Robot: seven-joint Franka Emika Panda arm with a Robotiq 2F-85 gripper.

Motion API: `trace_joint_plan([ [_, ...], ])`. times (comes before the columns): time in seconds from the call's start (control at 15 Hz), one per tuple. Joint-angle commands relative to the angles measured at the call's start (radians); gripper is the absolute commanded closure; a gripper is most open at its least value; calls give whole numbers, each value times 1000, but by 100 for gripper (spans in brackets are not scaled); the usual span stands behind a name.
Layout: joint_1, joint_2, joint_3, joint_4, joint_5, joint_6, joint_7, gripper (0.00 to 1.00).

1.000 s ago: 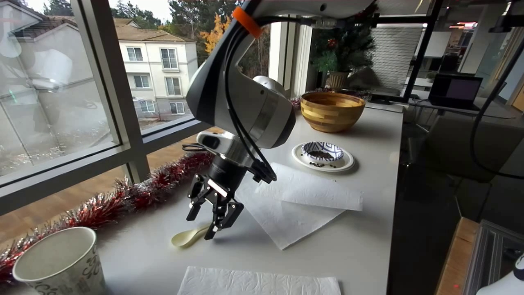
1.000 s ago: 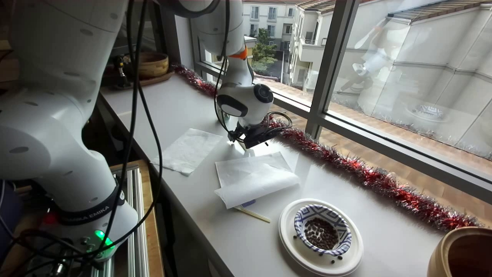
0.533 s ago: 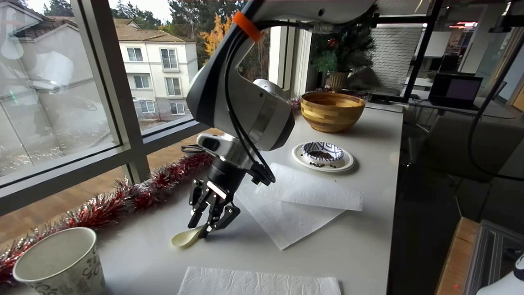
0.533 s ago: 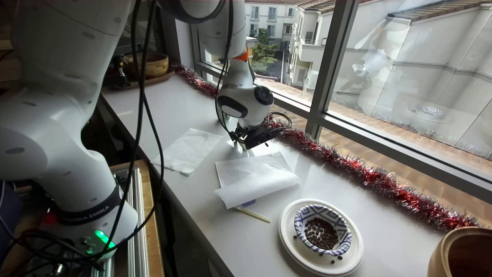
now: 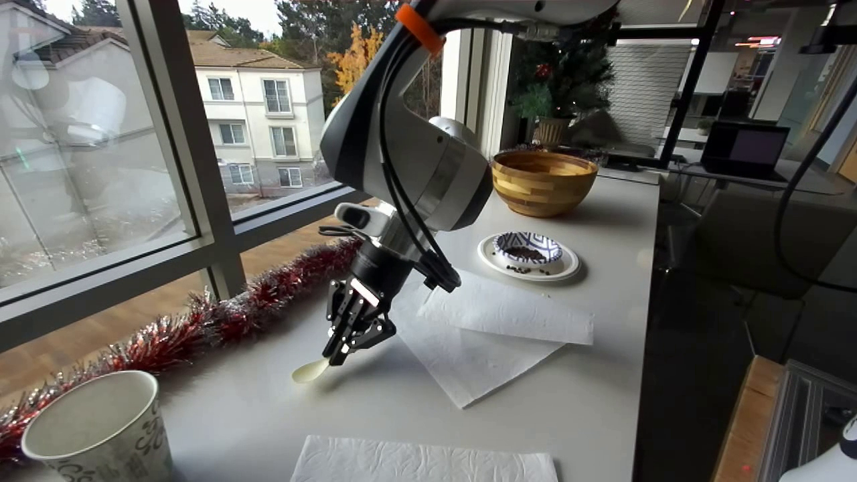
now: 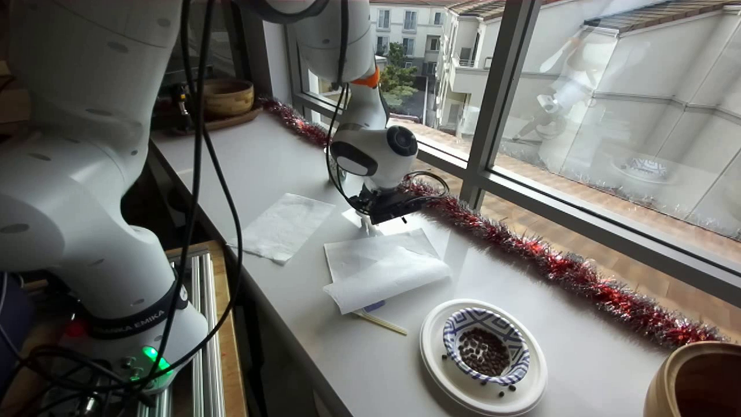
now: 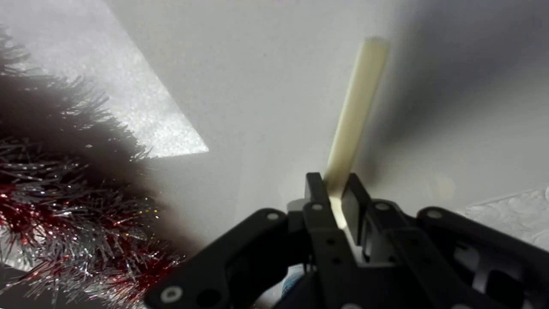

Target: Transfer a spoonful of contents from the bowl into the cup

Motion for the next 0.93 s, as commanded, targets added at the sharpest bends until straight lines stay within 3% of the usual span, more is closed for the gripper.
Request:
trace_joint_plan([
  [0.0, -60, -220, 17, -152, 75, -64, 127, 96],
  [0.2, -130, -371, 22, -232, 146, -119, 225, 96],
  [0.53, -256, -605, -59, -311, 225, -246, 315, 96],
  [0.6, -126, -640, -234, -317, 227, -270, 339, 96],
  [0.87, -46, -682, -471, -338, 123, -218, 505, 96],
])
